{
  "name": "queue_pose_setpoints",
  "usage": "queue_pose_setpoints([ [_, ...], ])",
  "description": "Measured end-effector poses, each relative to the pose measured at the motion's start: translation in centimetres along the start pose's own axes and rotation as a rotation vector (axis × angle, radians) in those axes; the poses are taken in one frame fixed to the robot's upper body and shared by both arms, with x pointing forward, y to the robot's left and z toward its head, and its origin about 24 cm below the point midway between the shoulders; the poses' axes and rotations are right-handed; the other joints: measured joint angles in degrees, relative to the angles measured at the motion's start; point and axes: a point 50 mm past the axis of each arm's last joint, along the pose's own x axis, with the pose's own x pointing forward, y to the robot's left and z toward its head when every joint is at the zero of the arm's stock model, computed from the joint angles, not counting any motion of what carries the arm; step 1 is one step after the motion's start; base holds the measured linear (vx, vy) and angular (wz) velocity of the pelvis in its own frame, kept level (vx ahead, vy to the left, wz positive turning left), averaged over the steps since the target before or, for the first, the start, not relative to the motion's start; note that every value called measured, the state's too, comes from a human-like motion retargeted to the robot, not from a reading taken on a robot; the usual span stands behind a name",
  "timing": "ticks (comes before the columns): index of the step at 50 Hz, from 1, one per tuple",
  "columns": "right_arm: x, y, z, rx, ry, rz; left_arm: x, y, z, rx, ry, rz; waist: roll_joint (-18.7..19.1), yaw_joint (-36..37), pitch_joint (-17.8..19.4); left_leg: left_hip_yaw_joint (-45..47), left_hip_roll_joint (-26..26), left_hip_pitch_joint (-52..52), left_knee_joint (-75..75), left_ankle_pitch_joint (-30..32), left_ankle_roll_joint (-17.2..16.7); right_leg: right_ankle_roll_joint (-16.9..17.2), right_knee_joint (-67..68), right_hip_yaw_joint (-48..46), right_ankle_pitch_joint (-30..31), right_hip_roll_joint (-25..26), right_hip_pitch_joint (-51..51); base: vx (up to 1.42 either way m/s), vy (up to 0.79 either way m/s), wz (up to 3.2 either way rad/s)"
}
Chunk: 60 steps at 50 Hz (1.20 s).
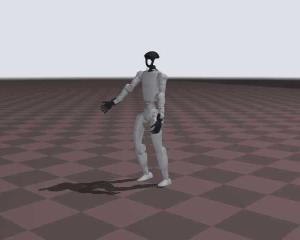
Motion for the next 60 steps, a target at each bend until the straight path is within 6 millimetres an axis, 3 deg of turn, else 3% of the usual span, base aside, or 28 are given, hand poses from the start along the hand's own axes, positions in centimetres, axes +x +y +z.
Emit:
queue_pose_setpoints([
  [2,-2.3,-2.9,-8.6,-0.261,0.28,0.065,0.4,-0.1,10.1,0.081,-0.206,0.008,1.85,-5.58,-1.47,-1.88,0.46,0.62,-8.71,3.17,-3.32,1.17,24.46,-3.57,7.35,0.15,-16.14,-0.17,0.18,1.75],
  [4,-6.7,-6.0,-16.6,-0.425,0.579,0.144,-1.8,0.1,20.4,0.162,-0.436,0.051,2.48,-10.93,0.02,-5.5,1.48,1.19,-10.47,4.9,-4.55,3.48,42.62,-6.06,15.92,-1.67,-27.06,-0.07,0.09,1.87],
  [5,-9.5,-7.4,-20.0,-0.468,0.721,0.186,-3.9,0.0,25.4,0.197,-0.557,0.077,2.66,-13.35,1.37,-7.31,2.04,1.71,-10.47,5.42,-4.66,4.14,50.31,-6.79,17.35,-2.64,-31.28,-0.03,0.08,1.58],
  [7,-15.4,-9.8,-25.3,-0.464,0.957,0.244,-9.4,-0.2,33.9,0.27,-0.789,0.123,3.35,-16.46,3.11,-9.17,3.03,1.93,-10.47,6.11,-4.43,1.8,63.47,-8.02,10.31,-5.24,-39.06,-0.03,0.1,1.03],
  [9,-21.2,-11.9,-28.7,-0.43,1.15,0.277,-15.8,-0.4,40.0,0.323,-0.997,0.173,4.19,-18.63,3.51,-10.08,3.79,1.06,-10.47,6.55,-3.93,-1.65,74.01,-9.3,4.09,-8.33,-46.41,-0.03,0.09,0.47],
  [11,-26.2,-13.7,-30.7,-0.396,1.299,0.291,-22.0,-0.1,44.0,0.356,-1.166,0.23,4.67,-20.78,3.35,-10.69,4.21,-0.05,-10.47,6.73,-3.15,-4.24,81.35,-9.81,2.07,-10.23,-52.18,0.0,0.03,0.13],
  [13,-30.5,-15.3,-31.7,-0.371,1.418,0.279,-26.7,0.4,46.1,0.377,-1.275,0.29,4.99,-22.27,2.89,-10.59,4.67,-0.49,-10.47,6.6,-2.8,-5.14,85.42,-9.51,2.34,-9.23,-55.52,0.03,0.0,-0.07],
  [15,-33.8,-16.5,-32.1,-0.35,1.506,0.26,-29.8,1.1,47.0,0.386,-1.324,0.341,4.72,-22.83,1.91,-10.11,4.56,-0.99,-10.47,6.57,-3.23,-4.7,86.83,-8.44,3.07,-6.42,-57.2,0.06,-0.03,-0.25],
  [18,-36.0,-16.7,-32.4,-0.329,1.574,0.279,-30.6,1.1,47.3,0.393,-1.322,0.337,3.81,-22.02,-0.07,-9.63,3.35,-2.0,-10.47,6.4,-3.71,-4.08,83.81,-7.45,3.1,-4.08,-55.07,0.07,-0.03,-0.22],
  [20,-36.0,-16.0,-32.6,-0.331,1.575,0.317,-29.0,0.3,46.9,0.404,-1.292,0.286,3.32,-20.78,-1.15,-9.67,2.52,-2.44,-10.47,6.0,-3.48,-3.64,78.28,-7.37,3.07,-3.62,-50.54,0.07,-0.02,-0.05],
  [22,-34.2,-15.0,-32.6,-0.352,1.527,0.345,-25.2,-0.8,45.6,0.403,-1.228,0.205,2.85,-19.13,-1.72,-9.99,1.67,-2.24,-10.47,5.5,-3.22,-2.74,68.37,-7.43,3.84,-3.22,-43.0,0.08,-0.03,0.1],
  [24,-30.9,-13.8,-32.2,-0.383,1.436,0.34,-19.9,-1.9,43.0,0.384,-1.122,0.117,2.23,-17.23,-1.56,-10.43,0.56,-1.01,-10.47,5.07,-2.97,-1.83,53.26,-7.73,4.4,-3.0,-32.24,0.11,-0.05,0.15],
  [26,-26.3,-12.6,-31.0,-0.409,1.301,0.297,-13.9,-2.7,38.6,0.347,-0.968,0.037,1.2,-14.58,-1.07,-10.44,-1.1,0.86,-10.47,4.85,-2.66,-1.04,32.23,-8.55,2.33,-3.14,-18.38,0.15,-0.08,-0.11],
  [28,-20.3,-11.1,-28.4,-0.423,1.117,0.223,-8.1,-2.9,32.5,0.291,-0.783,-0.015,-0.43,-10.16,-0.06,-9.19,-3.34,2.68,-9.59,4.46,-2.02,0.4,7.93,-9.52,-3.25,-3.54,-3.02,0.15,-0.14,-0.86],
  [30,-13.7,-8.9,-24.0,-0.405,0.887,0.134,-3.3,-2.5,24.5,0.273,-0.563,-0.035,-2.93,-3.12,0.63,-6.08,-5.94,2.13,-5.79,4.28,0.01,2.73,-11.97,-8.04,-4.95,-4.64,7.69,0.06,-0.22,-1.89],
  [32,-7.7,-6.3,-17.8,-0.316,0.647,0.072,0.0,-1.6,13.6,0.34,-0.245,-0.095,-6.55,3.78,0.16,-2.64,-6.72,-6.89,10.27,3.01,1.35,3.75,-22.92,-4.28,0.25,-7.54,10.64,-0.09,-0.26,-1.9],
  [33,-5.1,-5.0,-14.1,-0.268,0.533,0.056,0.5,-1.2,7.5,0.328,-0.069,-0.167,-8.04,5.31,-1.64,-2.31,-4.74,-17.65,26.71,0.45,0.48,3.22,-26.5,-3.15,3.2,-8.48,9.42,-0.17,-0.21,-0.94],
  [36,0.2,-1.7,0.4,-0.092,0.076,-0.018,-2.3,-0.3,-8.5,0.067,0.27,-0.227,-8.57,7.4,-3.68,-4.7,2.41,-43.07,67.84,-6.34,0.96,3.02,-28.6,-1.34,5.73,-8.45,6.38,-0.12,-0.09,-0.3],
  [38,0.5,0.2,11.0,0.018,-0.231,-0.028,-6.6,0.3,-16.8,-0.088,0.435,-0.201,-8.64,9.08,-2.65,-3.71,8.4,-52.74,87.65,-10.84,4.0,3.15,-28.6,-0.38,5.7,-8.42,6.02,-0.01,-0.04,-0.43],
  [41,-2.7,1.3,23.6,0.151,-0.568,-0.046,-14.6,1.1,-25.6,-0.204,0.686,-0.168,-9.32,11.62,-1.82,-3.83,15.29,-63.12,107.49,-14.72,8.87,1.97,-28.6,0.74,5.71,-8.08,4.8,0.0,-0.03,-0.22],
  [44,-6.4,0.6,30.8,0.232,-0.702,-0.099,-22.0,2.0,-30.6,-0.258,0.936,-0.131,-10.3,12.2,-2.23,-6.13,14.7,-70.26,116.22,-15.86,10.86,1.25,-28.6,-0.19,5.88,-8.07,3.68,0.03,-0.02,0.41],
  [46,-8.1,0.3,33.2,0.256,-0.719,-0.125,-25.1,2.2,-32.1,-0.285,1.049,-0.114,-10.7,11.52,-3.03,-7.21,12.07,-71.97,116.85,-15.72,10.98,1.37,-28.6,-1.33,5.99,-8.15,3.2,0.04,0.02,0.6],
  [48,-8.7,0.5,34.0,0.264,-0.709,-0.124,-26.1,1.9,-32.6,-0.3,1.098,-0.129,-10.72,10.3,-4.21,-7.93,9.28,-71.27,113.92,-15.11,10.52,1.62,-28.6,-2.24,6.0,-8.06,2.75,0.03,0.04,0.47],
  [50,-8.2,1.1,33.3,0.263,-0.678,-0.096,-24.8,1.2,-32.1,-0.289,1.084,-0.181,-10.37,8.79,-5.65,-8.44,7.0,-68.12,107.38,-13.88,9.51,1.78,-28.6,-2.77,5.76,-7.74,2.35,0.01,0.02,0.17],
  [53,-5.4,2.5,29.0,0.249,-0.595,-0.018,-19.0,0.2,-29.1,-0.207,0.936,-0.272,-9.65,7.31,-7.27,-7.53,5.19,-56.75,87.64,-8.55,6.32,1.89,-27.09,-1.87,4.51,-7.14,1.91,0.05,0.06,-0.27],
  [56,-1.7,2.9,20.9,0.207,-0.442,0.044,-10.6,0.2,-22.0,-0.057,0.668,-0.261,-8.5,8.14,-5.57,-2.95,2.41,-33.8,51.1,1.41,2.44,2.37,-23.01,1.08,3.05,-6.29,3.2,0.11,0.09,-0.93],
  [58,-0.1,1.9,14.5,0.173,-0.331,0.03,-4.6,0.7,-13.6,0.019,0.384,-0.131,-6.09,8.76,-0.92,1.4,-1.5,-11.46,19.98,2.92,1.3,3.01,-20.37,2.56,2.5,-5.06,7.2,0.13,0.2,-0.74],
  [60,0.6,-0.3,7.0,0.069,-0.192,-0.021,-0.8,0.6,-3.4,-0.025,0.048,-0.02,-1.92,4.7,0.25,2.21,-2.44,0.65,0.32,2.06,0.57,1.39,-14.7,0.72,2.66,-1.68,6.38,-0.06,0.28,0.8],
])
